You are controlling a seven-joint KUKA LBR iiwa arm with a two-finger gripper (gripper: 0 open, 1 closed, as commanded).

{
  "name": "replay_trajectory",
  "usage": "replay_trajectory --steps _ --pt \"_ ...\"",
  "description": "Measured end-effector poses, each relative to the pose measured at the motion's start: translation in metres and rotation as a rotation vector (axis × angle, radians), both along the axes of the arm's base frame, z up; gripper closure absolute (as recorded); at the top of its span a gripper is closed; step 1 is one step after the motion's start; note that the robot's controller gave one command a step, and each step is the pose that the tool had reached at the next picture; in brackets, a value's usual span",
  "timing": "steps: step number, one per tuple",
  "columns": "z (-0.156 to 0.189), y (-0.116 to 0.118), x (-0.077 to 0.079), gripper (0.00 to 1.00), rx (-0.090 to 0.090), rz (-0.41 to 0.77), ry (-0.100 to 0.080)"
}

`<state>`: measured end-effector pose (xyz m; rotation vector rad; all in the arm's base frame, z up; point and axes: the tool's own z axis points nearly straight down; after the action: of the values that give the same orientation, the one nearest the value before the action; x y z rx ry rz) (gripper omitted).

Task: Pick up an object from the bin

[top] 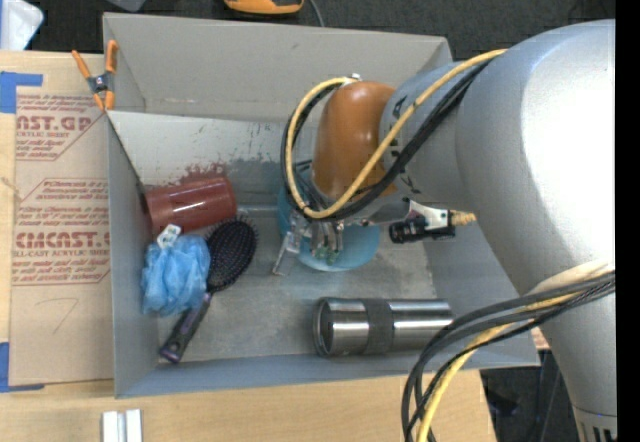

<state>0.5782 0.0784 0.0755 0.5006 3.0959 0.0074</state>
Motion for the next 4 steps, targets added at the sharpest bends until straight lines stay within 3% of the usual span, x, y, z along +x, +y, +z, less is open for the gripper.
replay_trajectory --steps 2,4 --pt "0.014 -0.002 -0.002 1.00 -0.004 -0.001 0.003" --pt "0.083 -0.001 -0.003 1.00 -0.001 0.000 0.008"
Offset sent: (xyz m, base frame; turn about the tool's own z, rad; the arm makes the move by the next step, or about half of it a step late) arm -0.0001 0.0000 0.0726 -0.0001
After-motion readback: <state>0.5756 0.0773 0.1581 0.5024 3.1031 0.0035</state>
